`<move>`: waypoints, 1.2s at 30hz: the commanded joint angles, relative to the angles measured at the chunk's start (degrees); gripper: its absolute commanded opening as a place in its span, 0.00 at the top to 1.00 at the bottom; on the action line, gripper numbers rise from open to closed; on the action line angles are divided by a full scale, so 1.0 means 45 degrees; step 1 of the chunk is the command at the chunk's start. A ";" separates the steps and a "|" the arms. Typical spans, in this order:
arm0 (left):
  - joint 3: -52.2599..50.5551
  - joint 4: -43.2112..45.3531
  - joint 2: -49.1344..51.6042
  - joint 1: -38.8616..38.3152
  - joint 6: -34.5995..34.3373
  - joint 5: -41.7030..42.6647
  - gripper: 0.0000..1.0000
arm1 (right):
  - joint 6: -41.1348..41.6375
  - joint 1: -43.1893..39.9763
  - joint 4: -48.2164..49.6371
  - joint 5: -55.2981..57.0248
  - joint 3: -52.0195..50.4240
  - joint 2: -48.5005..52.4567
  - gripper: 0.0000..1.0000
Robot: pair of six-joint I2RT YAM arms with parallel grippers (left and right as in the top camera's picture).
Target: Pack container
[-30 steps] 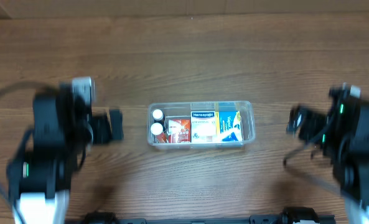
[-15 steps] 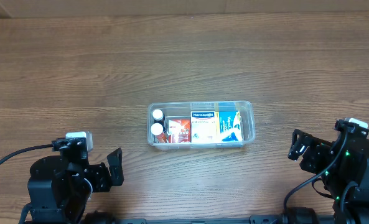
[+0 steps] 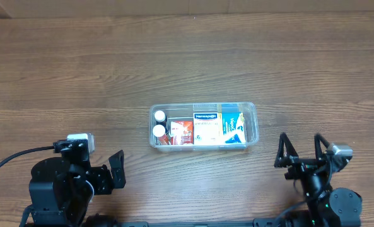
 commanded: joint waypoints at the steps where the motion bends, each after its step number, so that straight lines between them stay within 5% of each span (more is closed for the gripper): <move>1: -0.0053 0.0019 -0.0112 -0.0073 -0.0170 0.0092 0.00 | -0.0287 0.0155 0.2807 -0.0291 -0.1656 -0.0160 0.00; 5: -0.0053 0.0019 -0.0112 -0.0073 -0.0170 0.0092 0.00 | -0.2783 0.0155 0.7747 -0.0243 -0.3891 -0.0165 0.00; 10: -0.0053 0.0019 -0.0112 -0.0073 -0.0165 0.0087 0.00 | -0.3283 0.0155 0.5425 -0.0131 -0.4464 -0.0165 0.00; 32: -0.0136 -0.0112 -0.0228 -0.0073 0.0165 -0.0160 0.00 | -0.3288 0.0155 0.5455 -0.0151 -0.4464 -0.0165 0.00; 36: -0.2016 0.0510 -0.1855 -0.0073 0.0753 -0.1122 0.00 | -0.3288 0.0155 0.5455 -0.0151 -0.4464 -0.0165 0.00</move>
